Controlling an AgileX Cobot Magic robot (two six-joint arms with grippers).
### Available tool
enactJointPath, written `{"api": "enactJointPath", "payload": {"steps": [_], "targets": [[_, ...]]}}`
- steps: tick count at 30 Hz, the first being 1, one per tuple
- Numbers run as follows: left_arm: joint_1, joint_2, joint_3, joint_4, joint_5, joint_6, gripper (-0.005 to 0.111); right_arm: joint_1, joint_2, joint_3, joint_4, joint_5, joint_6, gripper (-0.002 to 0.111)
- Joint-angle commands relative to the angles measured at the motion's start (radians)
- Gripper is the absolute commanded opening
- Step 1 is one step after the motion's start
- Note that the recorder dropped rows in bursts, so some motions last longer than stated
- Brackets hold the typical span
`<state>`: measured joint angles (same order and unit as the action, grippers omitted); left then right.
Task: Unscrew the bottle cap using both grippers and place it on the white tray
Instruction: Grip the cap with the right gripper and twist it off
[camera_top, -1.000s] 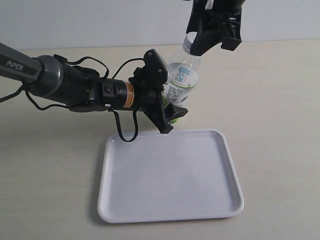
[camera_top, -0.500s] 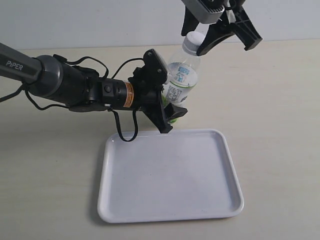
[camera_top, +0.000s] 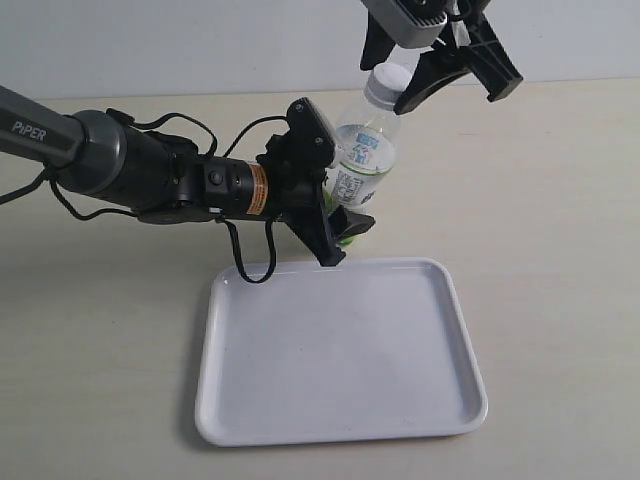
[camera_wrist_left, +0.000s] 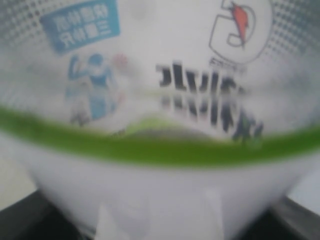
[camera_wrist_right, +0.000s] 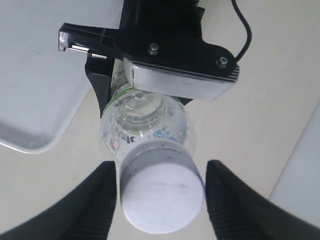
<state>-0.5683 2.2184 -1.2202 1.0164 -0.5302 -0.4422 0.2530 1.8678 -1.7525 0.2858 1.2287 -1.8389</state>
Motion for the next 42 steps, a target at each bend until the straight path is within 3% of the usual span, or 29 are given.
{"api": "enactJointPath", "payload": {"steps": [1,17,30,36,42], "targets": [[-0.002,-0.011,-0.003,-0.002,0.003,-0.01,0.0,0.002,0.0,0.0,0.001,-0.008,0.069,0.062],[-0.002,-0.011,-0.003,-0.002,0.016,-0.01,0.0,0.002,-0.033,0.0,0.03,-0.008,0.623,0.062],[-0.002,-0.011,-0.003,-0.002,0.016,-0.01,0.0,0.002,-0.033,0.0,0.019,-0.028,1.339,0.062],[-0.002,-0.011,-0.003,-0.002,0.016,-0.01,0.0,0.002,-0.033,0.0,0.017,-0.04,1.503,0.062],[-0.002,-0.011,-0.003,-0.002,0.015,-0.012,0.0,0.002,-0.033,0.0,-0.021,-0.008,1.511,0.062]]}}
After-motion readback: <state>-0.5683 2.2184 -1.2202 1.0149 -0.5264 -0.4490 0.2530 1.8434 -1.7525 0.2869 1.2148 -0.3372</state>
